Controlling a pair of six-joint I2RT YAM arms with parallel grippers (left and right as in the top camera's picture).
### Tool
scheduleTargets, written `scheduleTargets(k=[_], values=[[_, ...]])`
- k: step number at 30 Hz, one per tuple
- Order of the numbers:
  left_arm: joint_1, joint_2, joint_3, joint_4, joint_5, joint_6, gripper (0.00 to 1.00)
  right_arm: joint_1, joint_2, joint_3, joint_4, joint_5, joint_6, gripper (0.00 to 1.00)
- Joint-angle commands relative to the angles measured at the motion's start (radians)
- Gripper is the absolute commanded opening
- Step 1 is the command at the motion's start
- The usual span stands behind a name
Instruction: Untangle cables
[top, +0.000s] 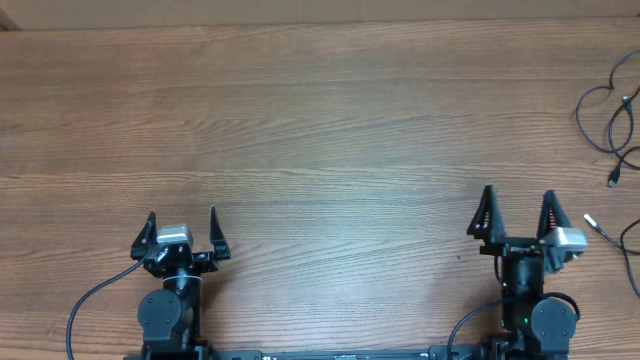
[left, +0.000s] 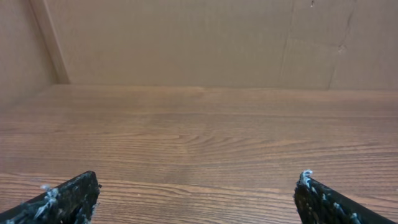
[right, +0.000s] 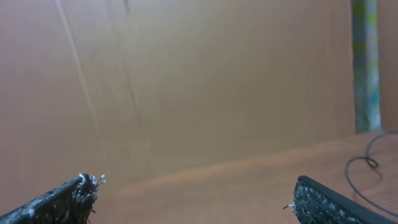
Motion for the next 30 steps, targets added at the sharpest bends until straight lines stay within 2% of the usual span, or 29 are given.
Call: scheduleTargets(k=[1,8,11,25,27,30], values=[[0.001,-0.009,-0.004,0.000,0.007,0.016,1.00,-0.008,-0.011,-0.011,-0.046,-0.018,-0.060,1.00],[0.001,-0.009,-0.004,0.000,0.008,0.016,1.00,-0.008,-0.011,-0.011,-0.171,-0.034,-0.052,1.00],[0.001,-0.009,-0.004,0.001,0.007,0.016,0.99,-0.008,-0.011,-0.011,-0.219,-0.040,-0.005,1.00],[0.001,-0.009,-0.004,0.000,0.007,0.016,0.99,-0.008,-0.011,-0.011,-0.219,-0.059,0.027,1.00],[0.001,-0.009,-0.004,0.001,0.007,0.016,1.00,-0.008,-0.011,-0.011,-0.218,-0.060,-0.005,1.00],[0.001,-0.009,-0.004,0.000,0.008,0.016,0.99,-0.008,-0.011,-0.011,-0.219,-0.089,-0.132,1.00]])
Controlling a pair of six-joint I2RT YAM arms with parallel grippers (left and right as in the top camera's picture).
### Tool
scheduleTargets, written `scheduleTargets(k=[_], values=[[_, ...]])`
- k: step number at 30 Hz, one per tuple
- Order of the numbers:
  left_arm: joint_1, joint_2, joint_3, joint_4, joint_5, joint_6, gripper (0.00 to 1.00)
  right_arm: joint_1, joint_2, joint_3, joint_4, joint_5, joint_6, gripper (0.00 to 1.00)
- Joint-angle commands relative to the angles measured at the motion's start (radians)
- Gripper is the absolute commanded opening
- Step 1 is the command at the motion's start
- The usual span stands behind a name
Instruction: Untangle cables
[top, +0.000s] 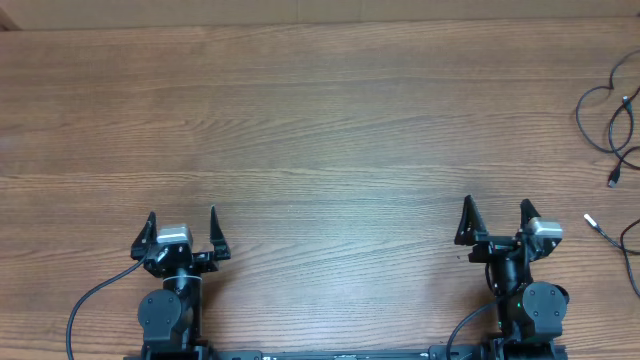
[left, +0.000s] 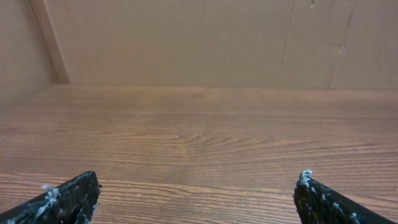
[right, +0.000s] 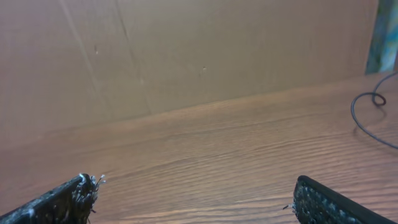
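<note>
Black cables (top: 612, 125) lie tangled at the table's far right edge, partly cut off by the frame; a loop of cable (right: 367, 112) shows at the right of the right wrist view. A white-tipped cable end (top: 595, 224) lies right of my right gripper (top: 494, 220), which stands open and empty near the front edge. At front left my left gripper (top: 182, 228) is open, with bare wood between its fingers (left: 68, 200).
The wooden table (top: 320, 130) is bordered by a cardboard wall (left: 186, 37) at the back and sides. A black supply cable (top: 90, 305) trails from the left arm's base at the front.
My right gripper has drawn back toward the front edge and slightly left, and its camera now tilts down to show more tabletop. The left arm and the cables have not moved.
</note>
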Motion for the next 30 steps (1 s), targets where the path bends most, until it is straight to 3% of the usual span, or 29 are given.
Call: scheduleTargets(k=[1,8,30], values=[[0.001,-0.009,-0.004,0.000,0.008,0.016,1.00,-0.007,-0.010,-0.011,0.003,-0.031,-0.134,1.00],[0.001,-0.009,-0.004,0.001,0.008,0.016,1.00,-0.008,-0.010,-0.011,0.003,-0.025,-0.246,1.00],[0.001,-0.009,-0.004,0.000,0.008,0.016,1.00,-0.016,-0.010,-0.011,0.007,0.009,-0.243,1.00]])
